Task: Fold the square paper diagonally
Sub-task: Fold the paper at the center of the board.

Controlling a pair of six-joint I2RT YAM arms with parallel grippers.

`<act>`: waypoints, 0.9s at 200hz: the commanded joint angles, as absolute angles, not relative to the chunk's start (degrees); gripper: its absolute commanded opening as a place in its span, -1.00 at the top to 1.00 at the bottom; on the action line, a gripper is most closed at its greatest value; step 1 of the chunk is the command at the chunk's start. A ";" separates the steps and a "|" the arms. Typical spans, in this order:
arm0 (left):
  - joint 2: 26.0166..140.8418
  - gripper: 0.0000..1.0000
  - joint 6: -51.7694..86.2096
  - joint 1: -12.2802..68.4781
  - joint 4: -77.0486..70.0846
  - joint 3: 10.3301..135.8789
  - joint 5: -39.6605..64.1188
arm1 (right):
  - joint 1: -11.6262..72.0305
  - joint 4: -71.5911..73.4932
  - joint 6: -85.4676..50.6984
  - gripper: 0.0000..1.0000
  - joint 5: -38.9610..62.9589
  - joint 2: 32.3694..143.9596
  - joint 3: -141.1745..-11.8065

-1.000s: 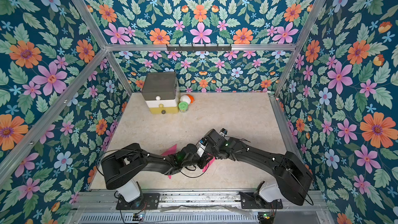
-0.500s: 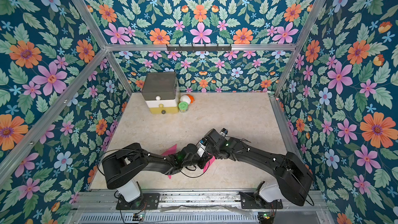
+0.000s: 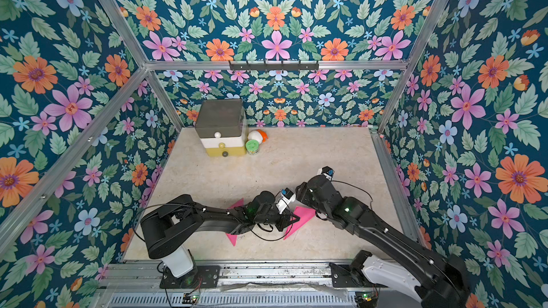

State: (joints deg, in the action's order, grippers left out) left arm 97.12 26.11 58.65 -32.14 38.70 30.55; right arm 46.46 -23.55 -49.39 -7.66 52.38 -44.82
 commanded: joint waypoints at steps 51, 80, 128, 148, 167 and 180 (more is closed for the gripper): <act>76.85 0.87 29.64 58.47 0.84 42.61 46.29 | 47.26 -14.74 -34.35 -0.51 11.73 39.15 -38.19; 72.95 0.86 28.79 58.31 5.99 44.37 49.21 | 49.29 -8.12 -33.26 -0.61 18.59 41.04 -35.48; 72.24 0.87 25.96 57.74 10.29 44.82 52.16 | 51.07 -1.41 -34.81 -0.68 25.64 42.16 -32.68; 70.97 0.87 26.37 57.24 9.06 44.17 53.35 | 51.13 -3.05 -34.54 -0.68 25.93 41.83 -31.76; 69.90 0.86 27.05 56.81 8.01 43.39 54.36 | 51.20 -3.86 -34.70 -0.67 25.98 41.40 -30.63; 69.31 0.86 27.15 56.70 7.76 43.09 54.84 | 51.64 -5.84 -34.13 -0.60 25.13 42.19 -30.76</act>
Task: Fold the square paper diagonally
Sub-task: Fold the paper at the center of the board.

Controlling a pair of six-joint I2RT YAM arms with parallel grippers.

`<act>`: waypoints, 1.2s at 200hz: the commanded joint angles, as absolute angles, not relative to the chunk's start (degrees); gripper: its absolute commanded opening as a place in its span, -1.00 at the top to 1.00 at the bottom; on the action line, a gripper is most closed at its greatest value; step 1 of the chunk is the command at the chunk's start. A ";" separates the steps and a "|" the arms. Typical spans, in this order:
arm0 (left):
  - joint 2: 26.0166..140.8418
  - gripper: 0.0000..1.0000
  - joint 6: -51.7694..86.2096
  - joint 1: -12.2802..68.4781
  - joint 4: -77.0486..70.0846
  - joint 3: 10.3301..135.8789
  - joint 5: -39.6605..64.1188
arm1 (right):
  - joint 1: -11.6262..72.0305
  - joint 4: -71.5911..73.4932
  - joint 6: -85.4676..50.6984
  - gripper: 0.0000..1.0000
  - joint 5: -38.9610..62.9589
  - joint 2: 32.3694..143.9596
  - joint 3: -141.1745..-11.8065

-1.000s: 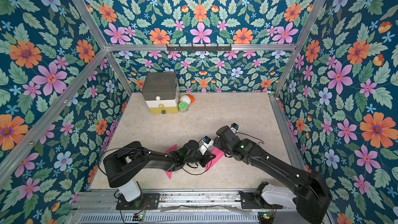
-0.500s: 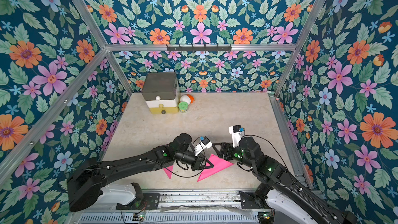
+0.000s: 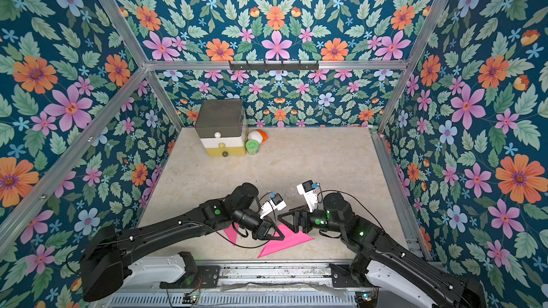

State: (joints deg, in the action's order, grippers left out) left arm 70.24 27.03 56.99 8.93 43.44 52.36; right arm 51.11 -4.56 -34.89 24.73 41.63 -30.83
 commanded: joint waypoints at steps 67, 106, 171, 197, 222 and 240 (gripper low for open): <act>70.47 0.86 26.70 55.72 7.03 42.30 55.56 | 55.19 -4.11 -34.87 -0.42 25.84 42.90 -29.94; 70.65 0.86 26.54 55.63 6.86 42.49 55.56 | 55.19 -3.73 -35.37 -0.12 25.05 42.07 -28.84; 72.03 0.85 25.15 55.63 7.97 43.34 56.01 | 55.19 -3.04 -35.55 0.56 24.88 42.82 -28.21; 72.15 0.85 24.78 55.63 8.31 43.64 56.13 | 55.17 -3.61 -35.66 1.00 24.23 42.46 -28.22; 72.21 0.66 23.00 55.31 10.99 45.00 53.83 | 55.20 -4.27 -36.22 1.00 22.37 42.19 -27.74; 71.06 0.50 21.25 53.00 14.53 47.27 49.71 | 55.20 -5.64 -36.97 1.00 17.33 42.62 -26.72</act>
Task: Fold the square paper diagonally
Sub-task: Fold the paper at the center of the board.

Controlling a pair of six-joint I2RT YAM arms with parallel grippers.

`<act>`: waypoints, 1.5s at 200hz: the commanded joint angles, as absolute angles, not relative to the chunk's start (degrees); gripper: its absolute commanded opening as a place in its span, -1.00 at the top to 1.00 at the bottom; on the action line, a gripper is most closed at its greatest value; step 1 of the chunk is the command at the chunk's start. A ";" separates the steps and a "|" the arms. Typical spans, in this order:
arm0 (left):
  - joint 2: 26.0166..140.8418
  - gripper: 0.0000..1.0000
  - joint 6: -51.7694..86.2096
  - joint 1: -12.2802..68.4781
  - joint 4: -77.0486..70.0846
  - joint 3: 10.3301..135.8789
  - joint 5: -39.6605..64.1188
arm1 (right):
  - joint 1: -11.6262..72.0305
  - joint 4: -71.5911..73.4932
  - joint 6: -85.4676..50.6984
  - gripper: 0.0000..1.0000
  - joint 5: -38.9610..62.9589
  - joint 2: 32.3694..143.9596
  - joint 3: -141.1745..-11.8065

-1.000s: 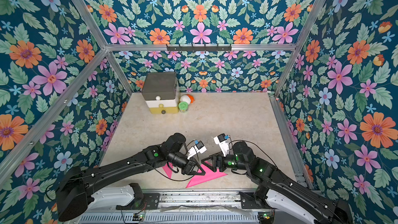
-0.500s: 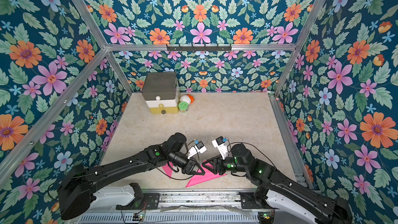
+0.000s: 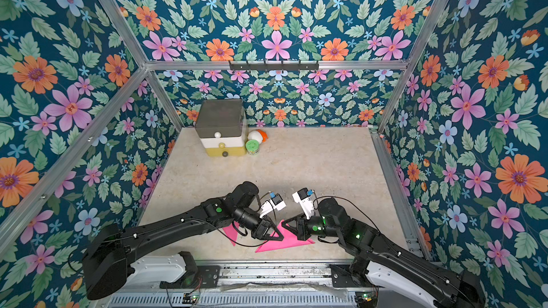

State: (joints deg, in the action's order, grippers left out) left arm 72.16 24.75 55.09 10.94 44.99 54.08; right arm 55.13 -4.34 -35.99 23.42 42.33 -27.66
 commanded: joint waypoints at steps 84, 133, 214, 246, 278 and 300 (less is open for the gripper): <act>72.89 0.56 32.20 58.44 -2.60 47.87 21.68 | 48.43 20.84 -58.74 1.00 -1.26 58.08 -11.89; 81.62 0.88 43.37 60.49 -25.88 38.47 15.83 | 47.38 30.66 -60.53 1.00 -0.29 66.43 -10.79; 95.65 1.00 50.05 60.57 -33.74 39.75 13.56 | 46.78 36.81 -61.79 1.00 -1.16 71.87 -8.62; 93.08 1.00 54.14 61.31 -35.81 35.53 11.84 | 46.27 37.10 -61.96 1.00 -0.65 74.10 -8.70; 92.55 1.00 55.01 62.59 -36.23 34.64 10.86 | 46.20 37.44 -61.96 1.00 0.08 75.46 -9.36; 95.35 1.00 56.12 62.67 -36.62 34.97 11.67 | 46.18 36.04 -62.01 1.00 0.01 74.91 -9.84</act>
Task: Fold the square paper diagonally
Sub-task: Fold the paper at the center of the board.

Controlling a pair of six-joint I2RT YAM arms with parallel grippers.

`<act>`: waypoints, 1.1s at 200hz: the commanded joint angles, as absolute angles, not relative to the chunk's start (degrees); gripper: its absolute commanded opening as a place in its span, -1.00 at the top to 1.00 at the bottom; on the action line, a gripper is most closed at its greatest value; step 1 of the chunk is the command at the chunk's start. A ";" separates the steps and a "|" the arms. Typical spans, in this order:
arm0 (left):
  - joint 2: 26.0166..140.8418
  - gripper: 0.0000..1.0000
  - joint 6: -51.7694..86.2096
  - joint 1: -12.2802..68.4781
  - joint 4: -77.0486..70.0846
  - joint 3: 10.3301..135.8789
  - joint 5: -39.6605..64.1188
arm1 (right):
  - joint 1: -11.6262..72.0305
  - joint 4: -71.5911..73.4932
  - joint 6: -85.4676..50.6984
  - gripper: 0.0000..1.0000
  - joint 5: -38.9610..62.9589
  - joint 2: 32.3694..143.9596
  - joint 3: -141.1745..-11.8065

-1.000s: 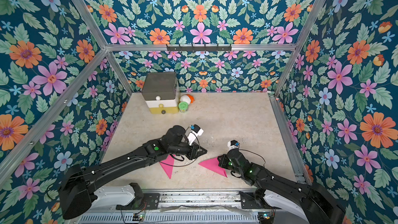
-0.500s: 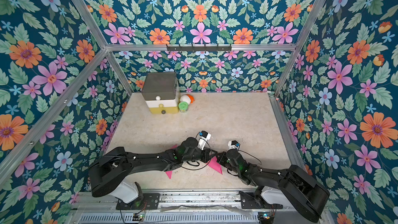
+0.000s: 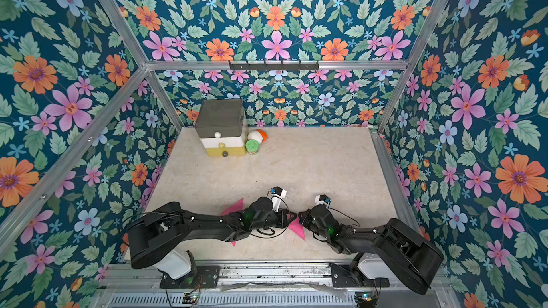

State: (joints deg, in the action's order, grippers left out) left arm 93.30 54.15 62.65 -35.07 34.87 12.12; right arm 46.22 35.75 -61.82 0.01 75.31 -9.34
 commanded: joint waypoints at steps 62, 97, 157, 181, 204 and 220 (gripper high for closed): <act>101.76 1.00 58.89 61.94 -28.72 37.16 11.79 | 45.96 31.55 -61.52 1.00 -0.67 73.87 -11.12; 101.73 1.00 60.74 61.78 -25.84 35.27 11.41 | 45.70 32.49 -61.43 1.00 -0.62 75.31 -10.73; 94.85 1.00 59.65 60.06 -14.02 32.91 0.92 | 45.44 32.86 -61.14 1.00 -0.80 75.50 -9.69; 91.46 1.00 58.94 58.52 -10.66 31.36 -4.11 | 45.44 33.32 -60.99 1.00 -0.62 75.52 -8.84; 91.05 1.00 58.97 56.72 -10.36 30.17 -5.08 | 45.44 33.87 -61.08 1.00 -0.70 75.38 -8.18; 90.97 1.00 58.87 56.60 -9.90 29.79 -5.18 | 45.45 34.00 -61.06 1.00 -0.62 75.37 -8.22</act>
State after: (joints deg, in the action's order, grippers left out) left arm 90.78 59.83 57.14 -18.90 30.72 0.08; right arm 45.54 34.57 -61.58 0.62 75.42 -8.40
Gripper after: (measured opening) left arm 0.070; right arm 0.070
